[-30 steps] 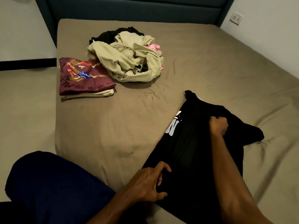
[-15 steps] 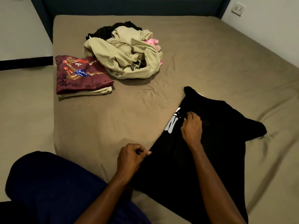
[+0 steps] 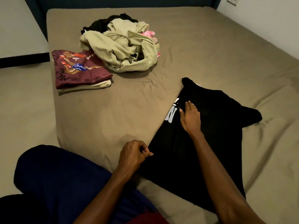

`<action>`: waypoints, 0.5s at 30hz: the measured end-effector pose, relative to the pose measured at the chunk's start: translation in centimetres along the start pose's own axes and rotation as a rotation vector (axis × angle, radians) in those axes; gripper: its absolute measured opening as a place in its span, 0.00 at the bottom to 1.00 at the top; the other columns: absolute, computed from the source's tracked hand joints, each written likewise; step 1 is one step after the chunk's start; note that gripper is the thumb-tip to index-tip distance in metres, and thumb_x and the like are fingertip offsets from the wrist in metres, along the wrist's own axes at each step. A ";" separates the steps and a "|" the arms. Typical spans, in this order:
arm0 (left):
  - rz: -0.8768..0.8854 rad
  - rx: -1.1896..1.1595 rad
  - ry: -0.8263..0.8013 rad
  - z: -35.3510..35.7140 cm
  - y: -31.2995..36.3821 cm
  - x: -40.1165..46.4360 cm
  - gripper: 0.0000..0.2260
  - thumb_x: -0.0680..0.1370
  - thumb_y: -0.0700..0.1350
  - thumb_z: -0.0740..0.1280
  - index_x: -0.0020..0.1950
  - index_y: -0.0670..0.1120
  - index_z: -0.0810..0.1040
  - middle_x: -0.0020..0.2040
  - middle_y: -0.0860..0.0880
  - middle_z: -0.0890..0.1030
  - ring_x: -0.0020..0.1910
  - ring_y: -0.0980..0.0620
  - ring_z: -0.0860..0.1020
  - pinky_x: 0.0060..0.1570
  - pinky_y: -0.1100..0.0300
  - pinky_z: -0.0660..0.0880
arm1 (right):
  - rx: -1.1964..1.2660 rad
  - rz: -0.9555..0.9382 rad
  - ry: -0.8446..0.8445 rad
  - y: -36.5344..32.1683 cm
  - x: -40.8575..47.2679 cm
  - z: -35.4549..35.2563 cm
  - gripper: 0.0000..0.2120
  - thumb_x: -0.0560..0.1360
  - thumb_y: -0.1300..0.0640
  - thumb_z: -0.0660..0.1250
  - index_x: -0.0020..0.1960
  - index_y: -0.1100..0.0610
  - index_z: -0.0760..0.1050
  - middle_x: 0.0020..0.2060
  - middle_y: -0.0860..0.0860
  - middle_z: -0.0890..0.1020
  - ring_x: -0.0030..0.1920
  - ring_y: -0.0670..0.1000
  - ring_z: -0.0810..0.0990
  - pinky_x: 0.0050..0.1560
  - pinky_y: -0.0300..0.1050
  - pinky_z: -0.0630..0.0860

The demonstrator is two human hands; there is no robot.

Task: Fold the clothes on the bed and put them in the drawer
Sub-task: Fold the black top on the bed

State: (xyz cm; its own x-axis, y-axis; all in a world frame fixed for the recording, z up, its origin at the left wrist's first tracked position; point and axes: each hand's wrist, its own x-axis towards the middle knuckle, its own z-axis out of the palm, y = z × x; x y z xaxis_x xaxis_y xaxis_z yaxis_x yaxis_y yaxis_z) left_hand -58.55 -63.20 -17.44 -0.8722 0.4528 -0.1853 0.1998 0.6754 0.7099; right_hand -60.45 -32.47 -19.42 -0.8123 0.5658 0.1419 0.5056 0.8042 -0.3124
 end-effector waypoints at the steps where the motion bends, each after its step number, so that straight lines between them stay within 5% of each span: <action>1: -0.012 -0.022 -0.008 -0.1 -0.2 0.1 0.11 0.67 0.55 0.82 0.36 0.51 0.83 0.31 0.57 0.81 0.31 0.61 0.79 0.35 0.60 0.78 | -0.021 -0.008 -0.015 -0.3 -0.5 0.1 0.29 0.85 0.47 0.58 0.80 0.63 0.62 0.78 0.62 0.65 0.79 0.61 0.63 0.77 0.57 0.62; 9: -0.065 -0.095 -0.100 -1.4 -1.7 0.9 0.11 0.69 0.50 0.82 0.34 0.52 0.80 0.29 0.54 0.80 0.29 0.58 0.78 0.35 0.59 0.77 | -0.198 -0.023 -0.148 0.0 -9.3 -1.0 0.38 0.82 0.31 0.38 0.85 0.52 0.48 0.83 0.58 0.48 0.83 0.57 0.46 0.81 0.59 0.49; 15: -0.075 -0.090 -0.147 -1.6 -1.5 1.3 0.10 0.69 0.47 0.82 0.36 0.49 0.82 0.29 0.52 0.81 0.25 0.62 0.77 0.32 0.66 0.75 | -0.258 -0.266 -0.154 -1.8 -20.7 -1.5 0.34 0.85 0.38 0.46 0.85 0.54 0.44 0.83 0.58 0.42 0.83 0.57 0.40 0.81 0.58 0.47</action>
State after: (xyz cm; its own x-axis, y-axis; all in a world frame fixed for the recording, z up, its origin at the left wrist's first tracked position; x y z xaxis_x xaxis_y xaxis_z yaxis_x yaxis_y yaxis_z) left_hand -60.69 -64.60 -17.65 -0.8069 0.4880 -0.3328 0.0901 0.6585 0.7472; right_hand -44.15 -45.38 -20.37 -0.9489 0.3134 0.0378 0.3122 0.9494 -0.0350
